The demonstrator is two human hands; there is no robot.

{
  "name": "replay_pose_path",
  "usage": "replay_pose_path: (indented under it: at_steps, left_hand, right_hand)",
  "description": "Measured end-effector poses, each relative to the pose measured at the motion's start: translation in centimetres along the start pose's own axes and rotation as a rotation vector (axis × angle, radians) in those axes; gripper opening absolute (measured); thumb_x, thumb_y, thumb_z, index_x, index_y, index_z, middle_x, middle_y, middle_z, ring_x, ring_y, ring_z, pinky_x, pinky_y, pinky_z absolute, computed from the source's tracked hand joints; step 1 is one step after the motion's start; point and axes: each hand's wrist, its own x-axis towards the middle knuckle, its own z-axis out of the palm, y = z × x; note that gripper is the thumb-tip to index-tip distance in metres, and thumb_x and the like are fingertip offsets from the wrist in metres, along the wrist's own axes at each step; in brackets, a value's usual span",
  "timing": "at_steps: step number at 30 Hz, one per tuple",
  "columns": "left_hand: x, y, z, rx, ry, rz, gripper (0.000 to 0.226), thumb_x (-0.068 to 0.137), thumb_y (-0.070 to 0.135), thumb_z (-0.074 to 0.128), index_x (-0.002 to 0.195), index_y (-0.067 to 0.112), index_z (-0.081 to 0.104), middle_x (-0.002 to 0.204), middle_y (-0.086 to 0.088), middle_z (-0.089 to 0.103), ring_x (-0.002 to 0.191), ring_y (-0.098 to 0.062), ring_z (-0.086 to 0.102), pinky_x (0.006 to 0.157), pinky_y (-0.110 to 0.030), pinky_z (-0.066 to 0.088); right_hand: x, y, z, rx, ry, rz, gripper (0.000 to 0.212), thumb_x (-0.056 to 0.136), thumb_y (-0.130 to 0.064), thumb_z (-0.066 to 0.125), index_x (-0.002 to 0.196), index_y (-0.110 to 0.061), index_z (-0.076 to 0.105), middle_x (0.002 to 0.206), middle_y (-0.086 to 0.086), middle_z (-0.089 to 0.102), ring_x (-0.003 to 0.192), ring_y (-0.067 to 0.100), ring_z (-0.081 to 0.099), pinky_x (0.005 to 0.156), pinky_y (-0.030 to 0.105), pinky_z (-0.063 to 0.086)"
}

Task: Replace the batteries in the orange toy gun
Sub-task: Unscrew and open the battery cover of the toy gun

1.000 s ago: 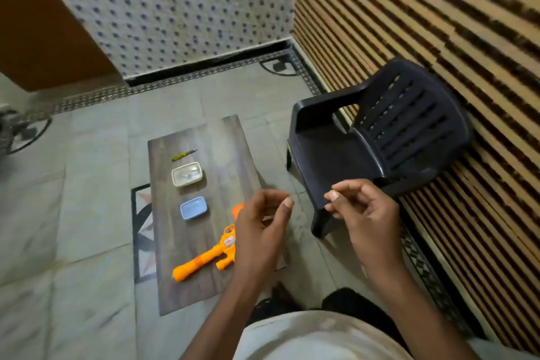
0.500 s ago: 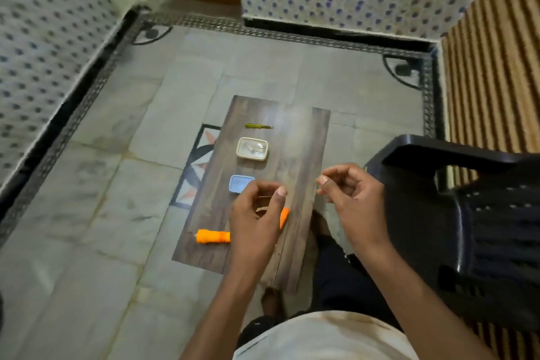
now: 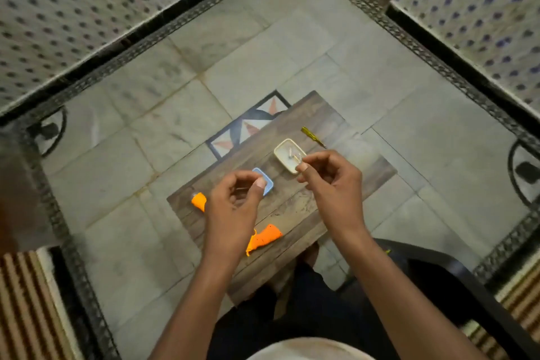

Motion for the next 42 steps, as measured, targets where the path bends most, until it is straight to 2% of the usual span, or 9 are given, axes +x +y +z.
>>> replay_pose_path:
  at_steps: [5,11,18,21,27,30,34,38,42]
  left_hand:
    - [-0.4,0.3,-1.8,-0.096,0.094,-0.006,0.013,0.098,0.022,0.072,0.092,0.033,0.072,0.097,0.006,0.078,0.096,-0.017,0.075,0.09,-0.049,0.062]
    - [-0.6,-1.9,-3.4,-0.174,0.185,-0.007,0.013,0.098,0.018,0.071,0.09,0.029,0.072,0.095,0.006,0.077,0.094,-0.018,0.074,0.089,-0.043,0.061]
    - [1.5,-3.4,-0.1,-0.237,0.322,-0.108,0.016,0.095,0.014,0.074,0.087,0.028,0.073,0.091,0.009,0.077,0.091,-0.023,0.074,0.09,-0.046,0.06]
    - [3.4,-4.2,2.9,-0.21,0.393,-0.154,0.015,0.096,0.012,0.073,0.088,0.025,0.072,0.091,0.006,0.077,0.091,-0.024,0.074,0.086,-0.043,0.06]
    - [9.3,-10.0,9.8,-0.278,0.474,-0.249,0.009,0.094,0.011,0.076,0.094,0.02,0.074,0.095,-0.006,0.079,0.092,-0.032,0.075,0.081,-0.047,0.058]
    - [12.6,-14.5,12.5,-0.272,0.496,-0.235,0.01,0.095,0.01,0.075,0.097,0.02,0.075,0.099,-0.009,0.079,0.095,-0.034,0.075,0.077,-0.042,0.058]
    - [16.8,-19.9,14.9,-0.252,0.481,-0.172,0.007,0.095,0.015,0.075,0.102,0.017,0.075,0.101,-0.008,0.079,0.097,-0.029,0.076,0.082,-0.047,0.061]
    - [19.8,-25.5,16.8,-0.258,0.494,-0.058,0.008,0.096,0.013,0.072,0.102,0.019,0.074,0.101,-0.004,0.079,0.095,-0.024,0.076,0.082,-0.044,0.062]
    - [19.6,-30.1,18.5,-0.27,0.485,0.046,0.011,0.098,0.013,0.07,0.105,0.022,0.074,0.106,0.0,0.079,0.101,-0.018,0.076,0.087,-0.051,0.062]
  right_hand:
    - [-0.3,-2.0,2.2,-0.042,-0.055,-0.083,0.004,0.095,-0.009,0.072,0.096,-0.013,0.072,0.089,0.006,0.076,0.08,0.022,0.076,0.074,0.035,0.062]
    - [-0.8,-2.7,4.6,-0.109,-0.082,-0.151,0.004,0.095,-0.01,0.071,0.096,-0.013,0.072,0.087,0.005,0.076,0.083,0.023,0.076,0.081,0.05,0.063]
    - [4.2,-1.2,4.2,-0.211,-0.203,-0.179,0.006,0.094,-0.014,0.072,0.096,-0.019,0.071,0.09,0.0,0.075,0.086,0.022,0.074,0.082,0.053,0.061]
    - [8.9,0.2,2.8,-0.229,-0.253,-0.116,0.006,0.094,-0.015,0.072,0.096,-0.02,0.072,0.09,-0.001,0.075,0.088,0.022,0.074,0.084,0.052,0.062]
    - [19.0,7.7,1.2,-0.274,-0.303,-0.032,0.009,0.094,-0.013,0.072,0.095,-0.022,0.072,0.092,0.001,0.076,0.088,0.024,0.075,0.084,0.053,0.062]
    - [22.5,13.2,2.1,-0.272,-0.307,-0.008,0.007,0.093,-0.012,0.072,0.094,-0.019,0.072,0.09,0.002,0.076,0.087,0.025,0.075,0.083,0.052,0.062]
    - [24.9,19.8,4.9,-0.231,-0.322,-0.019,0.005,0.093,-0.007,0.072,0.098,-0.007,0.071,0.089,0.009,0.075,0.081,0.022,0.076,0.078,0.049,0.063]
    - [26.3,25.7,7.3,-0.204,-0.34,-0.125,0.009,0.094,-0.007,0.071,0.103,-0.008,0.071,0.091,0.008,0.075,0.08,0.017,0.076,0.079,0.047,0.063]
    - [26.3,29.7,7.4,-0.154,-0.347,-0.229,0.01,0.094,-0.007,0.072,0.104,-0.008,0.071,0.092,0.008,0.075,0.08,0.017,0.076,0.074,0.04,0.064]
